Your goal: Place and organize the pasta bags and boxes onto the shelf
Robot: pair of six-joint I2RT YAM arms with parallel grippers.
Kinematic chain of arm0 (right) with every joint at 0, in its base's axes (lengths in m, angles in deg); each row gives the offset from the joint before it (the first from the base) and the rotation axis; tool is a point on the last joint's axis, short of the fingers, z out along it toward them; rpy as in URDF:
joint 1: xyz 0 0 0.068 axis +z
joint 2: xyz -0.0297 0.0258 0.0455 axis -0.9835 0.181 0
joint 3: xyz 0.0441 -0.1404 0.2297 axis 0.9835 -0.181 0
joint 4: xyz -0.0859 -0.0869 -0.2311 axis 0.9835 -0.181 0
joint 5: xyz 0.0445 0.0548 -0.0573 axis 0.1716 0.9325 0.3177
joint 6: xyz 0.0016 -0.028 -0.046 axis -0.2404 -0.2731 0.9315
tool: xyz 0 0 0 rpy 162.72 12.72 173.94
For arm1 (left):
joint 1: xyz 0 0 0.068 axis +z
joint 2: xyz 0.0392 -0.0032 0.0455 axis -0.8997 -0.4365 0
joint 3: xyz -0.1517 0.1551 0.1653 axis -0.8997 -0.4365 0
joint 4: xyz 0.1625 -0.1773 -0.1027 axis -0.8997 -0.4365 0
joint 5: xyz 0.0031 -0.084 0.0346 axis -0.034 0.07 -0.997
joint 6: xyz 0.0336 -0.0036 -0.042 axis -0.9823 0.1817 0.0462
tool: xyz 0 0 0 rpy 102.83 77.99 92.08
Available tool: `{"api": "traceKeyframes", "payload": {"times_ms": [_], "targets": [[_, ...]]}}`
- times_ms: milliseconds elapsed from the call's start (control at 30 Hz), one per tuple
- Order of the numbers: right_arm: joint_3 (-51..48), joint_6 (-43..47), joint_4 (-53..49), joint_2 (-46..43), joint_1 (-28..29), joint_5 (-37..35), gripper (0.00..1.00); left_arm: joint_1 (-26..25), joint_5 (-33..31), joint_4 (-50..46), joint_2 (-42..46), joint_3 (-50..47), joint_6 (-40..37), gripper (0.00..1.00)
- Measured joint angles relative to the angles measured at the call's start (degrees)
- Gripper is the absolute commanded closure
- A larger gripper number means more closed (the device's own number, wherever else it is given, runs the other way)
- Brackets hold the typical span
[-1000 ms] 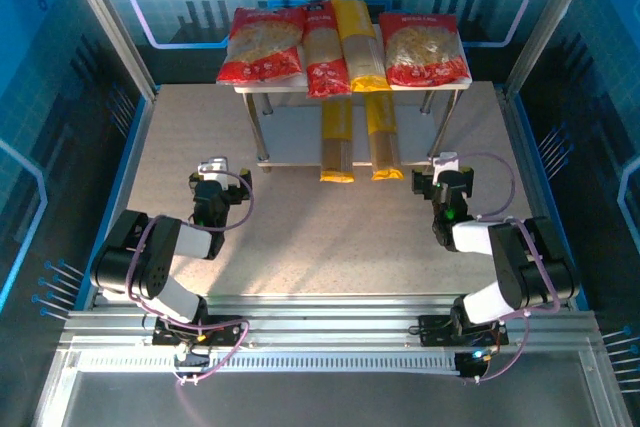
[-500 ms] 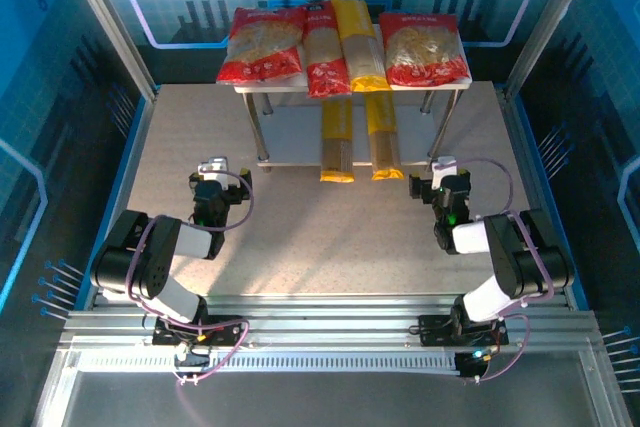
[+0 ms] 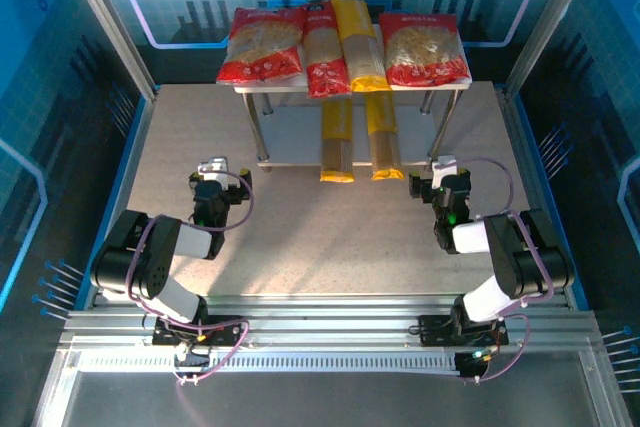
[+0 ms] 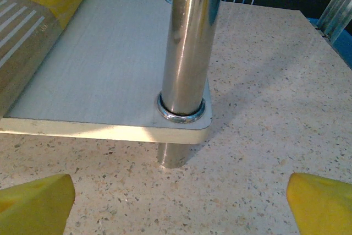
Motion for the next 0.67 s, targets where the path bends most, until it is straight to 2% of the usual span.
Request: {"api": "traceKeyframes", "payload": {"times_ms": [667], "targets": [[0.0,0.0,0.0,0.0,0.0,0.0,0.0,1.9,2.2,-2.2,0.0,1.2,0.2,0.0]]}}
